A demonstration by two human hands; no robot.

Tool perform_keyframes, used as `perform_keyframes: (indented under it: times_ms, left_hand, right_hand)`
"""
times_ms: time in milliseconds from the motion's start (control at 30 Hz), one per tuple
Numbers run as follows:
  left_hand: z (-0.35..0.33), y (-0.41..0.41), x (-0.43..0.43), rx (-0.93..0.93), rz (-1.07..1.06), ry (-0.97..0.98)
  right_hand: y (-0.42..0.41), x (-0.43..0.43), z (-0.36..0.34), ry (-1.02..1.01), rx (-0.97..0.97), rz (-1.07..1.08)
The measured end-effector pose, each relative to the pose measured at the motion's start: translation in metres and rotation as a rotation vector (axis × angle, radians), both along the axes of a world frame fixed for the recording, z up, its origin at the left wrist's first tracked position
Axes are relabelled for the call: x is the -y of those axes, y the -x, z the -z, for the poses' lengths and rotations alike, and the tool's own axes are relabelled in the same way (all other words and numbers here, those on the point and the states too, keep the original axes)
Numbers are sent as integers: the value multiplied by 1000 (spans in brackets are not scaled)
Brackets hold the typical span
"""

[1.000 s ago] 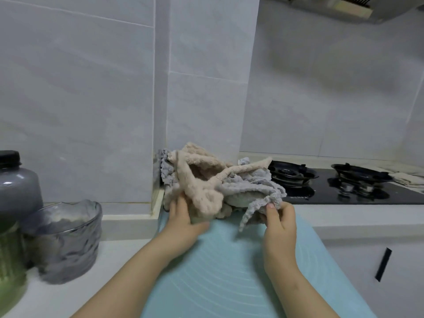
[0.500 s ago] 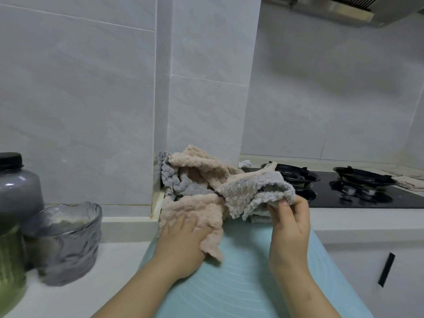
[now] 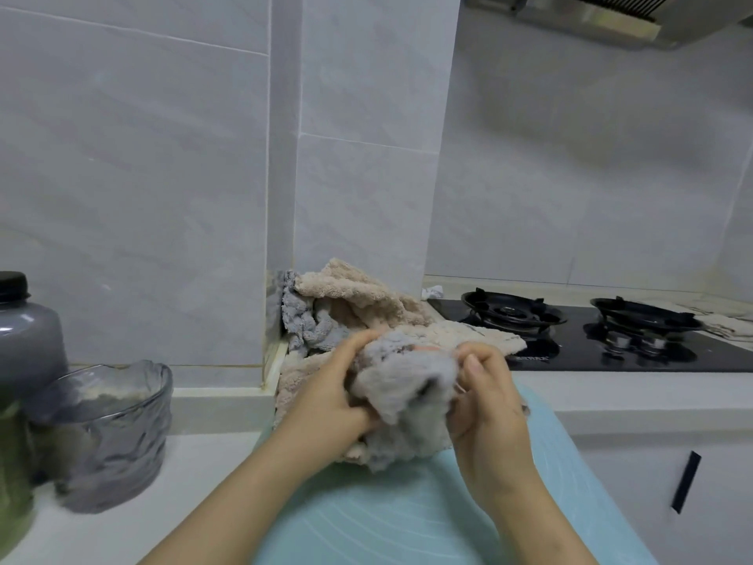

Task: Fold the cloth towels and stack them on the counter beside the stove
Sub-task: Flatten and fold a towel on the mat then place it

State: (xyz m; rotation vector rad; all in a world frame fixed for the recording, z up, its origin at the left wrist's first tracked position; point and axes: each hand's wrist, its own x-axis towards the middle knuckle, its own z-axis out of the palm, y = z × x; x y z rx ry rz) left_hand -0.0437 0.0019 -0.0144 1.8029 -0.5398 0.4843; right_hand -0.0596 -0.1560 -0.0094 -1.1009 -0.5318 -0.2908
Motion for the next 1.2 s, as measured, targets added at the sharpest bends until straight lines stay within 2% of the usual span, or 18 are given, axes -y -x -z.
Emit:
perform_keyframes:
  times_ms: [33, 100, 167, 233, 333, 433, 500, 600, 667, 733, 767, 833, 900, 967, 1033, 1200]
  left_hand:
    - [-2, -1, -1, -6, -58, 101]
    - [-7, 0, -2, -104, -111, 377]
    - [-16, 3, -3, -293, 4, 692]
    - [-23, 9, -5, -459, 170, 799]
    - [-21, 9, -6, -582, 233, 811]
    - [-16, 7, -8, -622, 208, 845]
    - [-14, 4, -11, -602, 230, 839]
    - [-11, 0, -14, -549, 145, 732]
    - [-10, 2, -10, -567, 70, 692]
    - [-11, 4, -5, -521, 70, 700]
    - [-12, 6, -1, -487, 161, 712]
    - [-12, 12, 4, -465, 353, 673]
    - [-7, 15, 6, -454, 404, 510]
    - [-1, 15, 7, -436, 392, 383]
    - [-1, 15, 8, -416, 371, 376]
    - [-3, 12, 8, -340, 220, 348]
  right_hand:
    - [-1, 1, 0, 2, 12, -11]
    - [-3, 5, 0, 99, 46, 157]
    - [-4, 4, 1, 304, 41, 287]
    - [-3, 0, 5, 491, 1, 235]
    - [2, -9, 6, 601, -48, 57]
    - [1, -12, 9, 666, -82, 80]
    - [-4, -9, 9, 566, -147, 78]
    - [-10, -3, 7, 395, -196, 115]
    - [-11, -3, 8, 355, -166, 190]
    - [-9, -3, 11, 451, -72, 295]
    - [-7, -3, 12, 546, -26, 313]
    - [-3, -6, 13, 726, 30, 242]
    - [-2, -9, 14, 815, 58, 139]
    - [-2, -10, 15, 757, 52, 56]
    - [-2, -10, 15, 675, 2, 35]
    - [-5, -8, 14, 606, -125, 188]
